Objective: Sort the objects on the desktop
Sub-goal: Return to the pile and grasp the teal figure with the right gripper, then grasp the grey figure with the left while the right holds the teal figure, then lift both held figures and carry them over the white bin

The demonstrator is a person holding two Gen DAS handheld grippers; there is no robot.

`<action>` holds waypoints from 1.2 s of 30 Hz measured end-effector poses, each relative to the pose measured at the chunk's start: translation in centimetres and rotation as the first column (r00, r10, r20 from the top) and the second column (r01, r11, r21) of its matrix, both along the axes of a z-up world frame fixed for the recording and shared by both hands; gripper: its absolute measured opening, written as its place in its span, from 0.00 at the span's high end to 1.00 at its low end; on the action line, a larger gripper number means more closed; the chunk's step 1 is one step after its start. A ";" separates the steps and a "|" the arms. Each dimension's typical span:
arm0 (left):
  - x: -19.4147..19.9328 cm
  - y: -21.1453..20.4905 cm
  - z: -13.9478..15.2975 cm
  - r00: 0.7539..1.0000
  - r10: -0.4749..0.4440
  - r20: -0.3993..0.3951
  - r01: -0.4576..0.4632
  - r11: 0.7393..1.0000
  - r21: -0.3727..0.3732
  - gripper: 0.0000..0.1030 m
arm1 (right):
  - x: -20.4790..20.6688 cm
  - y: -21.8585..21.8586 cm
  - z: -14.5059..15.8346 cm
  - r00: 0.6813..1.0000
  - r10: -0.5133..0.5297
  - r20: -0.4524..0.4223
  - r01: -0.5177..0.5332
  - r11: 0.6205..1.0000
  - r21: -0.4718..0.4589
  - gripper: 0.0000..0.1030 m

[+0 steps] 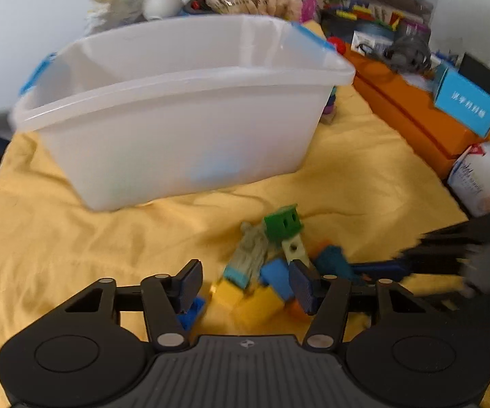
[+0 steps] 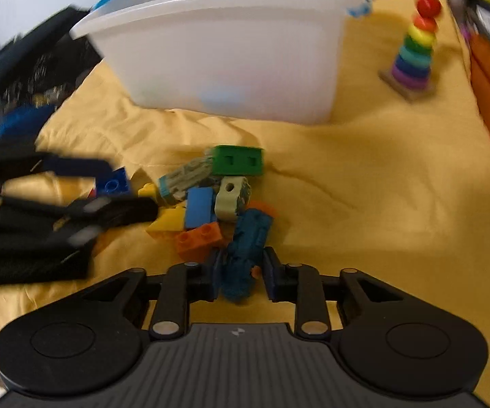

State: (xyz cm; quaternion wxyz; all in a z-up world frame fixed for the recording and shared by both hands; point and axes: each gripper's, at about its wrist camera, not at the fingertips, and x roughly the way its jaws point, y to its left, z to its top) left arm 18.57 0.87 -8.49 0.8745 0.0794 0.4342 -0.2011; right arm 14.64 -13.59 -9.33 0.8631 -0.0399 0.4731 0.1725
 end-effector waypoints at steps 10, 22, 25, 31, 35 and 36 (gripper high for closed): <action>3.7 -2.3 -2.7 0.993 -0.067 -0.092 0.073 0.995 0.066 0.61 | -3.4 -3.9 0.7 0.998 -0.056 -0.035 0.057 0.998 0.003 0.77; -0.3 0.0 0.5 0.997 -0.082 -0.012 0.083 0.996 0.018 0.75 | -4.0 -2.9 -0.5 1.000 -0.019 -0.018 0.018 0.998 -0.058 0.76; -3.5 1.3 2.9 0.997 -0.070 0.011 0.071 0.996 -0.045 0.74 | -3.7 -2.7 -1.0 1.000 -0.010 -0.026 0.009 0.998 -0.059 0.77; -7.5 0.8 1.4 0.995 -0.086 -0.040 0.083 0.994 -0.066 0.74 | -3.8 -3.1 -0.8 1.000 0.010 -0.016 -0.011 0.999 -0.031 0.78; -8.5 0.4 -0.7 0.993 -0.089 -0.079 0.086 0.996 -0.039 0.74 | -4.3 -3.5 -0.4 0.999 0.029 -0.015 -0.029 1.000 0.002 0.78; -8.5 0.3 -1.2 0.992 -0.084 -0.091 0.081 0.996 -0.035 0.74 | -4.3 -3.6 -0.6 0.999 0.030 -0.018 -0.030 1.000 0.000 0.78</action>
